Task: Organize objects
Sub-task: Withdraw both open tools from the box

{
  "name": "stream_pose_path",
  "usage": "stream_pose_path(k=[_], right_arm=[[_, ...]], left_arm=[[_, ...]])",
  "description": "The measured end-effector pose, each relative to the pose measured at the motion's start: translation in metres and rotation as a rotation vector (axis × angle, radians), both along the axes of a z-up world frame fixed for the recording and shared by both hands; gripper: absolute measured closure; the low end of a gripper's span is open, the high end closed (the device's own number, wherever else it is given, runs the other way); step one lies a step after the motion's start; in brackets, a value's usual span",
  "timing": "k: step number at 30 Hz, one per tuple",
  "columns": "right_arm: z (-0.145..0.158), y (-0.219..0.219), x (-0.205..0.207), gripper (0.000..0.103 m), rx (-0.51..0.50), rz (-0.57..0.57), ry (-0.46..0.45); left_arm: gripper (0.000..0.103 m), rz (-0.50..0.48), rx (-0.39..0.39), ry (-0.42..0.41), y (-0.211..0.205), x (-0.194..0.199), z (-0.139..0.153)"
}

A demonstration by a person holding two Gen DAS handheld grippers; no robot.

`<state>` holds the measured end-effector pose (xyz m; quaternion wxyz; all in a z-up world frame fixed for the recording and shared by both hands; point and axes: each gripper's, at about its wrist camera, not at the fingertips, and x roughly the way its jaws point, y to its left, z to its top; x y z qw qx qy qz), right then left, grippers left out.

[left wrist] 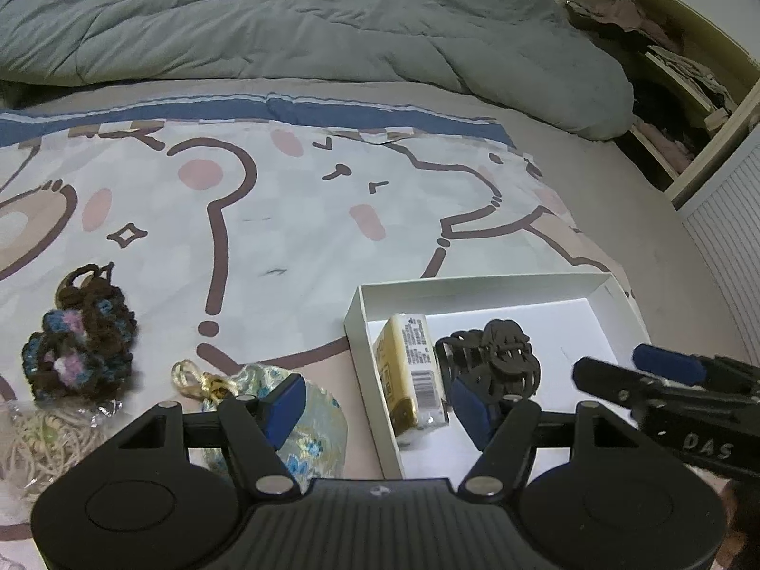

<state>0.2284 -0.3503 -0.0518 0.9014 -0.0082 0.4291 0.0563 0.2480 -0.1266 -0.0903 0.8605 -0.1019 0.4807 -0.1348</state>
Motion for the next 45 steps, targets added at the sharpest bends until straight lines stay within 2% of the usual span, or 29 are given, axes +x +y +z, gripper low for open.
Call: stream_pose_path(k=[6, 12, 14, 23, 29, 32, 40, 45], right_arm=[[0.015, -0.009, -0.018, 0.028, 0.02, -0.022, -0.031], [0.026, -0.016, -0.035, 0.027, 0.035, -0.045, -0.047], [0.028, -0.017, -0.041, 0.025, 0.035, -0.044, -0.055], [0.044, -0.019, -0.068, 0.023, 0.04, -0.043, -0.102], [0.05, -0.022, -0.085, 0.018, 0.027, -0.038, -0.12], [0.05, -0.022, -0.093, 0.007, 0.019, -0.035, -0.138], [0.052, -0.028, -0.106, 0.0, 0.012, -0.044, -0.151], [0.047, -0.031, -0.109, 0.0, -0.002, -0.053, -0.142]], left_arm=[[0.033, -0.004, 0.022, -0.016, 0.001, -0.016, 0.015], [0.025, -0.004, 0.044, -0.056, 0.003, -0.034, 0.037], [0.017, -0.003, 0.054, -0.071, 0.004, -0.042, 0.043], [0.009, 0.005, 0.086, -0.119, 0.01, -0.071, 0.061], [0.001, 0.015, 0.099, -0.15, 0.016, -0.089, 0.068], [0.0, 0.013, 0.112, -0.157, 0.018, -0.096, 0.068], [0.0, 0.022, 0.136, -0.189, 0.024, -0.111, 0.066], [0.0, 0.022, 0.152, -0.2, 0.026, -0.114, 0.063]])
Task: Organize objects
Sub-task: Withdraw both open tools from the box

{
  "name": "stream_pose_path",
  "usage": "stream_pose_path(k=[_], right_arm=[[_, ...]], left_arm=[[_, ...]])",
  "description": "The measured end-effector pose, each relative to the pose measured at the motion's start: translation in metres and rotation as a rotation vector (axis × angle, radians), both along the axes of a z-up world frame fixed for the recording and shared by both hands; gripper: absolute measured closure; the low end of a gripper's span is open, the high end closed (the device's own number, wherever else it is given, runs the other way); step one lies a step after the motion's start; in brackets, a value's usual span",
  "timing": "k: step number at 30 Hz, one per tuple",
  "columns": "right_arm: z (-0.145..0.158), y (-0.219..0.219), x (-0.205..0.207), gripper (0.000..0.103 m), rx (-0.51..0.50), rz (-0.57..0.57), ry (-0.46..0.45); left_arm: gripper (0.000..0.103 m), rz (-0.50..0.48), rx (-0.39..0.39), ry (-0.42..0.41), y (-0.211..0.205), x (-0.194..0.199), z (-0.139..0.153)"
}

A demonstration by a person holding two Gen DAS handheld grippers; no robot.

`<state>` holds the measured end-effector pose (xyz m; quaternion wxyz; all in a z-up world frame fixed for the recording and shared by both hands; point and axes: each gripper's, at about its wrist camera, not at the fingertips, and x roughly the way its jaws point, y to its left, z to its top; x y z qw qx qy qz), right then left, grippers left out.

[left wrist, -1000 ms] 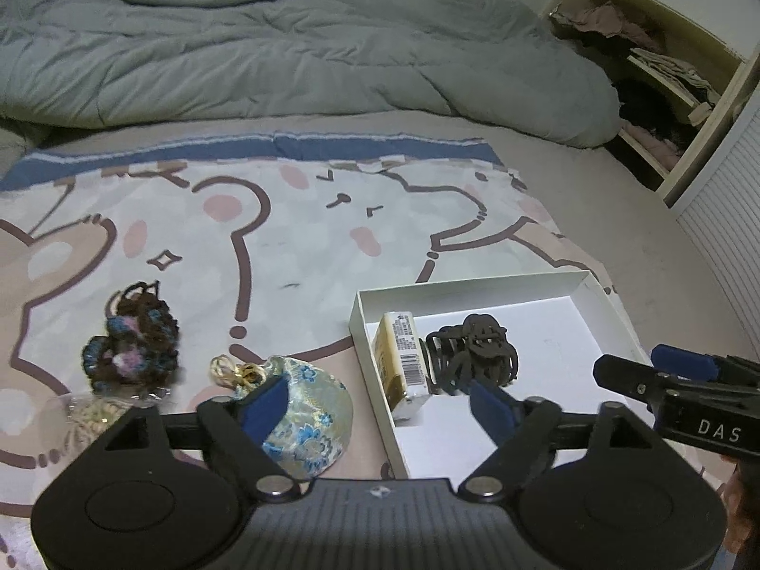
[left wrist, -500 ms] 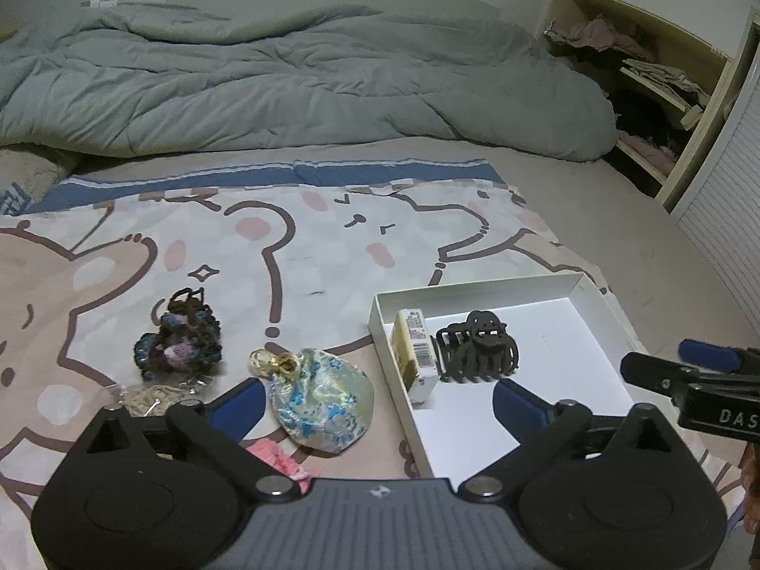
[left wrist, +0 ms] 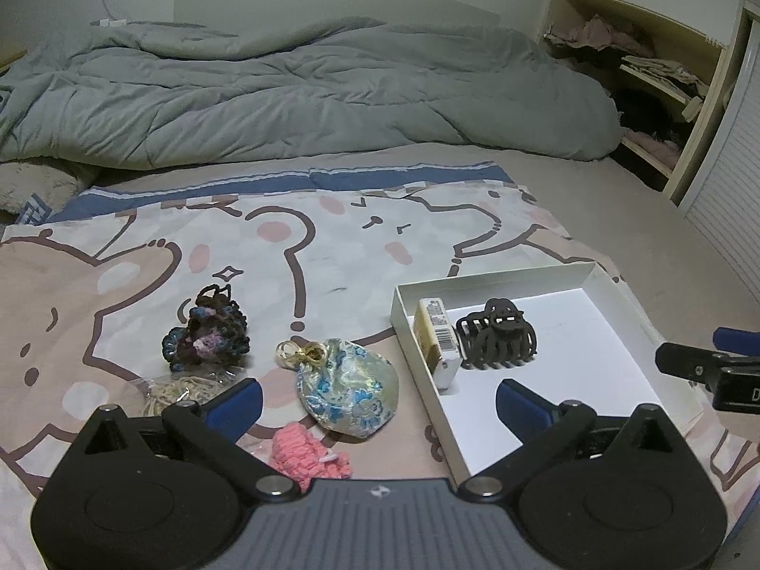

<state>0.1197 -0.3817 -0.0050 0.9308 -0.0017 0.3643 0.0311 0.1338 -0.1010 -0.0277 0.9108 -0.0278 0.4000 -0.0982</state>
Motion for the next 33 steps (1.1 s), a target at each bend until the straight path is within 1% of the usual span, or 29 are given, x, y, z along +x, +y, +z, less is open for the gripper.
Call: stream_pose_path(k=[6, 11, 15, 21, 25, 29, 33], right_arm=[[-0.001, -0.003, -0.003, 0.0, 0.021, -0.001, 0.0], [-0.001, -0.001, -0.002, 0.0, 0.055, -0.016, -0.013], [-0.002, 0.008, 0.002, 0.0, 0.047, -0.01, -0.016], [-0.004, 0.031, 0.007, 0.0, 0.067, 0.017, -0.013], [-0.004, 0.05, 0.011, 0.0, 0.058, 0.032, -0.011], [-0.005, 0.071, 0.013, 0.0, 0.062, 0.065, -0.008], [-0.002, 0.09, 0.014, 0.0, 0.09, 0.108, -0.011]], left_arm=[[0.0, 0.005, -0.008, -0.029, 0.006, -0.002, 0.002], [0.0, 0.027, -0.014, -0.032, 0.019, -0.005, 0.003], [0.0, 0.048, -0.004, -0.038, 0.036, -0.006, 0.004], [0.0, 0.079, 0.008, -0.046, 0.068, -0.011, 0.008], [0.0, 0.113, 0.024, -0.061, 0.092, -0.016, 0.01], [0.0, 0.138, 0.034, -0.064, 0.114, -0.02, 0.011], [0.0, 0.166, 0.028, -0.074, 0.134, -0.026, 0.011]])
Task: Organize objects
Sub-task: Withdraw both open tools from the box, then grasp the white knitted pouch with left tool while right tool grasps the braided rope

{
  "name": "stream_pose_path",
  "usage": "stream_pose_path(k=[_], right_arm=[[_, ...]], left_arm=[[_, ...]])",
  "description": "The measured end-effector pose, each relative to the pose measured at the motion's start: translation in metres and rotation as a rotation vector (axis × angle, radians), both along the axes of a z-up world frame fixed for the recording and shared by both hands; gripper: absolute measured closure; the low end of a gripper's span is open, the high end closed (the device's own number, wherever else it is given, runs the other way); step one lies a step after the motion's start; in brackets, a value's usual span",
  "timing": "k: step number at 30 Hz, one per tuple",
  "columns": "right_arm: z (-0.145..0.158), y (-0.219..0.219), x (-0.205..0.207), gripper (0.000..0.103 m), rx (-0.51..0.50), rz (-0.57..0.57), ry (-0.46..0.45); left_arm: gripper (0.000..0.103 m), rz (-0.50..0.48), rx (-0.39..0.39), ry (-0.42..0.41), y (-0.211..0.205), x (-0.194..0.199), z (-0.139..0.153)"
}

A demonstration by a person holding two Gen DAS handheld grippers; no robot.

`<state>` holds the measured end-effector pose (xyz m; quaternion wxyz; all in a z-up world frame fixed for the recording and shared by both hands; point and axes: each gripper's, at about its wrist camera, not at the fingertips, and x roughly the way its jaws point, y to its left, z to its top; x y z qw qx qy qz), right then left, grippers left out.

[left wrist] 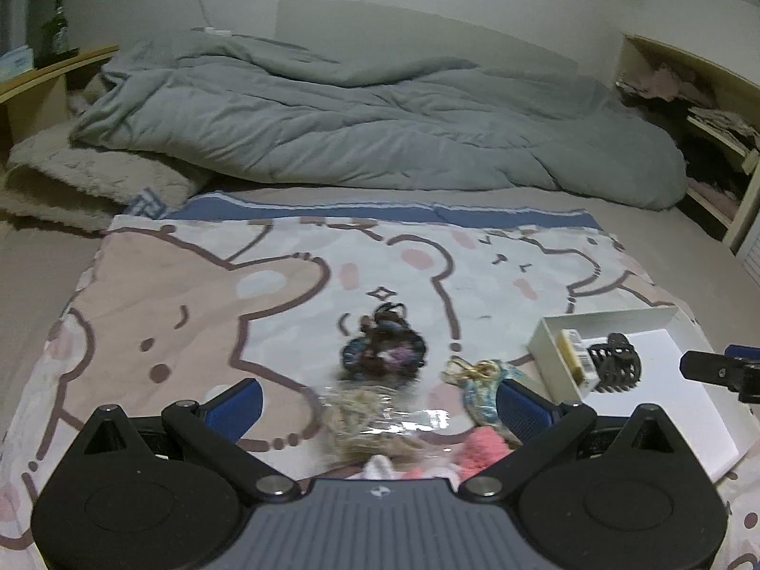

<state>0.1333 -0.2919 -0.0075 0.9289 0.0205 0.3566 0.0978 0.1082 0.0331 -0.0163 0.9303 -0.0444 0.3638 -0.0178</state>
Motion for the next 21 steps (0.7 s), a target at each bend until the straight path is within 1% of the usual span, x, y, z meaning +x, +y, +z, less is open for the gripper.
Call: stream_pose_path(k=[3, 5, 8, 11, 13, 16, 18, 20, 21], right_arm=[[0.003, 0.011, 0.0, 0.0, 0.037, 0.002, 0.001], [0.004, 0.019, 0.0, 0.0, 0.054, 0.0, 0.008], [0.001, 0.03, -0.001, 0.0, 0.083, 0.0, 0.021], [-0.002, 0.043, -0.002, 0.0, 0.056, 0.009, 0.033], [-0.004, 0.051, -0.004, 0.0, 0.06, 0.017, 0.033], [-0.009, 0.058, -0.002, 0.0, 0.116, 0.006, 0.092], [-0.015, 0.06, 0.001, 0.0, 0.181, -0.03, 0.173], [-0.023, 0.058, 0.0, 0.011, 0.271, -0.102, 0.22], [-0.027, 0.059, 0.001, 0.022, 0.302, -0.107, 0.254]], left_arm=[[0.0, 0.011, 0.025, -0.015, 0.012, -0.004, 0.001], [0.0, -0.006, 0.049, -0.033, 0.017, -0.007, 0.001], [0.0, -0.047, 0.087, -0.052, 0.025, -0.01, 0.001], [0.0, -0.11, 0.115, -0.063, 0.03, -0.012, -0.002], [0.0, -0.161, 0.131, -0.067, 0.032, -0.013, -0.005], [0.0, -0.241, 0.142, -0.058, 0.034, -0.013, -0.013], [0.004, -0.291, 0.148, -0.052, 0.035, -0.013, -0.017], [0.014, -0.316, 0.161, -0.039, 0.037, -0.012, -0.022], [0.015, -0.326, 0.166, -0.029, 0.038, -0.012, -0.025]])
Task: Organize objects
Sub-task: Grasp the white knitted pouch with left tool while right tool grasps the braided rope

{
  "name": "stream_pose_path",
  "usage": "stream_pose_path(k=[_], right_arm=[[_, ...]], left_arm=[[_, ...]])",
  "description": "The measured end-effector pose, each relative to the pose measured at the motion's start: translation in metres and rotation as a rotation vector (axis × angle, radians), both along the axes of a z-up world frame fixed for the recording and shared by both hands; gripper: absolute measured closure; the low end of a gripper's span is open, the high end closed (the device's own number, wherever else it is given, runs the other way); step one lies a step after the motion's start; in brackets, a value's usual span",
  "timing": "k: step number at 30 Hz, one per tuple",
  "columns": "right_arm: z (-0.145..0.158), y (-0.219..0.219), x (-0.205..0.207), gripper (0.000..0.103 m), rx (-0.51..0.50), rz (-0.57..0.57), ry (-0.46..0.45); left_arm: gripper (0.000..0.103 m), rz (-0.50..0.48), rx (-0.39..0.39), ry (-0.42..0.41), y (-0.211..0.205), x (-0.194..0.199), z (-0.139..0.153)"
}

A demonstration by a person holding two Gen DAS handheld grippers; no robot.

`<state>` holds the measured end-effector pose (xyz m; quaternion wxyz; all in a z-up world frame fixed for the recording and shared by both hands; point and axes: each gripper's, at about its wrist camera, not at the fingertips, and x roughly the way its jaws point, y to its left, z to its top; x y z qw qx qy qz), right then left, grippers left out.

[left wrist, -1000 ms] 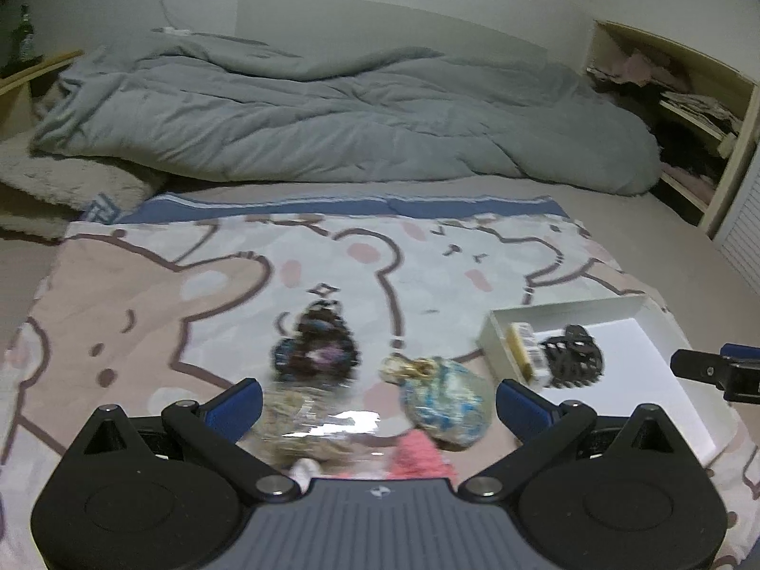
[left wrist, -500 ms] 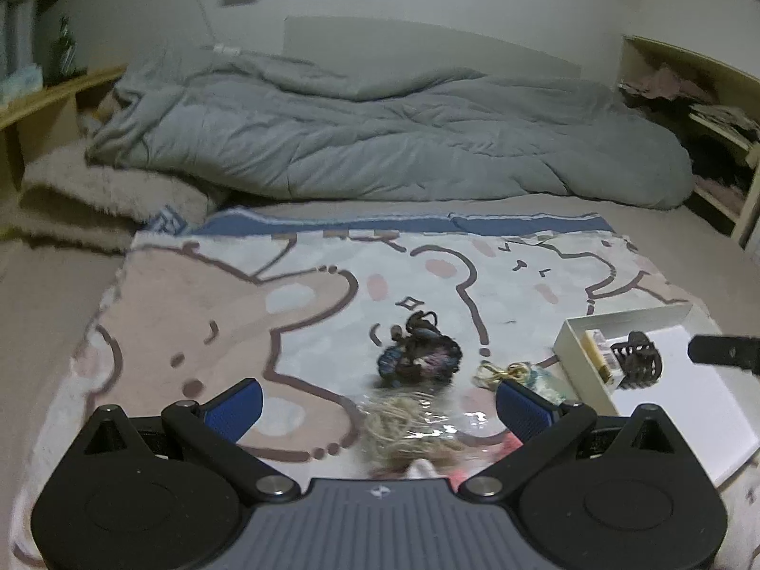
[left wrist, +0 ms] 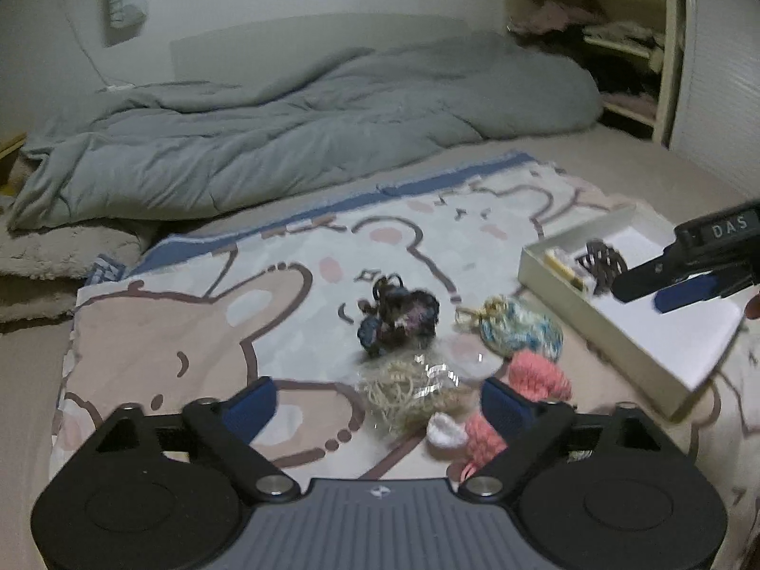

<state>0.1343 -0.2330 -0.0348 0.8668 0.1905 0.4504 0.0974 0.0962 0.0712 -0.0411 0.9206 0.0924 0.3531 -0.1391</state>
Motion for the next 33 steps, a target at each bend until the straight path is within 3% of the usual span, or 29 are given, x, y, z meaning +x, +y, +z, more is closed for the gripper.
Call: stream_pose_path(k=[1, 6, 8, 11, 15, 21, 23, 26, 33], right_arm=[[-0.005, 0.003, 0.0, 0.03, 0.023, 0.008, 0.027], [-0.029, 0.021, -0.003, 0.031, 0.046, 0.016, 0.14], [-0.039, 0.027, -0.005, 0.033, 0.055, 0.02, 0.185], [-0.051, 0.033, -0.006, 0.035, 0.095, 0.017, 0.252], [-0.061, 0.042, -0.007, 0.038, 0.094, 0.018, 0.286], [-0.082, 0.048, -0.004, 0.044, 0.067, -0.01, 0.371], [-0.088, 0.049, -0.003, 0.044, 0.069, -0.006, 0.395], [-0.096, 0.051, -0.001, 0.045, 0.079, 0.004, 0.425], [-0.109, 0.055, 0.003, 0.06, 0.092, 0.021, 0.443]], left_arm=[[0.019, -0.016, 0.008, 0.011, 0.0, 0.0, -0.003], [0.027, -0.132, 0.083, 0.055, 0.0, -0.003, -0.019], [0.039, -0.162, 0.134, 0.06, -0.001, -0.003, -0.024], [0.042, -0.203, 0.147, 0.088, 0.001, -0.003, -0.03], [0.042, -0.272, 0.239, 0.119, -0.006, -0.006, -0.044], [0.039, -0.419, 0.514, 0.071, -0.028, -0.016, -0.066], [0.033, -0.445, 0.533, 0.076, -0.03, -0.016, -0.069], [0.033, -0.477, 0.54, 0.107, -0.032, -0.012, -0.077], [0.028, -0.474, 0.59, 0.185, -0.033, 0.001, -0.104]])
